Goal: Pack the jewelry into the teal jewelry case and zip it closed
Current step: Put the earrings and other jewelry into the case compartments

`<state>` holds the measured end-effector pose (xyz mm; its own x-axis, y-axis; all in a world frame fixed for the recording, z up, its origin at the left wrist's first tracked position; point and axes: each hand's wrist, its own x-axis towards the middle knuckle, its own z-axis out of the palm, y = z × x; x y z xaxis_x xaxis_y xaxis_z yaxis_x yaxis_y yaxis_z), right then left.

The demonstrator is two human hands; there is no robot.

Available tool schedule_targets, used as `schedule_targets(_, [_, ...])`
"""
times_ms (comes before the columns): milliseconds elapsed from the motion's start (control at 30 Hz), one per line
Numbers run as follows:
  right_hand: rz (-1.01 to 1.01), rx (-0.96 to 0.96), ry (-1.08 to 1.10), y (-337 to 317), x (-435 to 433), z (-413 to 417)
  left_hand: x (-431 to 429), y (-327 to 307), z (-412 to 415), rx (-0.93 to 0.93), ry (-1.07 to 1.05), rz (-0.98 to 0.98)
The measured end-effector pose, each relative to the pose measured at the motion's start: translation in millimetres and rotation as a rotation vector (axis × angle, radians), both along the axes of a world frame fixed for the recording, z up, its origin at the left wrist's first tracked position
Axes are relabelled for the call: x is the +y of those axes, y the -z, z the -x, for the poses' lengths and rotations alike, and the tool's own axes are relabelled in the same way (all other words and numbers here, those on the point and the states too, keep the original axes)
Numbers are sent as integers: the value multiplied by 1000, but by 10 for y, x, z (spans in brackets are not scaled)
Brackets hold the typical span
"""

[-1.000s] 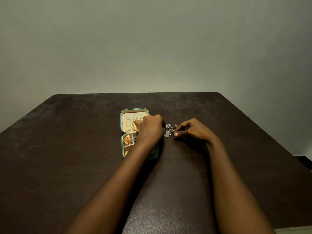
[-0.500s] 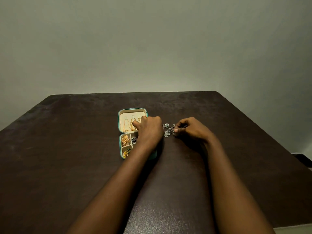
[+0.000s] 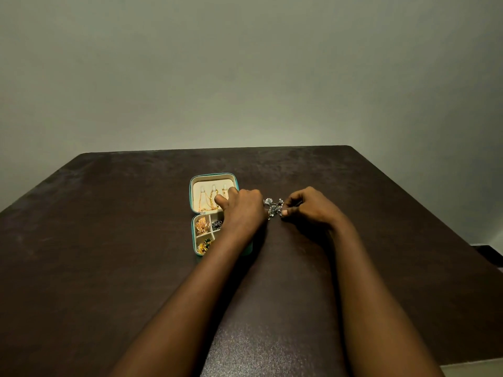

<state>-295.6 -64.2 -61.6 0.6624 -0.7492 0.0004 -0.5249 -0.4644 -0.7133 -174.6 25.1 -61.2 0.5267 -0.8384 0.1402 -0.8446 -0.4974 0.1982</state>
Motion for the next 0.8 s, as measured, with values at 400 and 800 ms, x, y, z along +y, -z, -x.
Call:
schedule_targets(400, [-578,-660,311,-15,-17,7,-54,-1,-5,46,53,104])
schedule_targets(800, [-960,-853,205,-3,-49,17,-154,-10,72,-76,61,52])
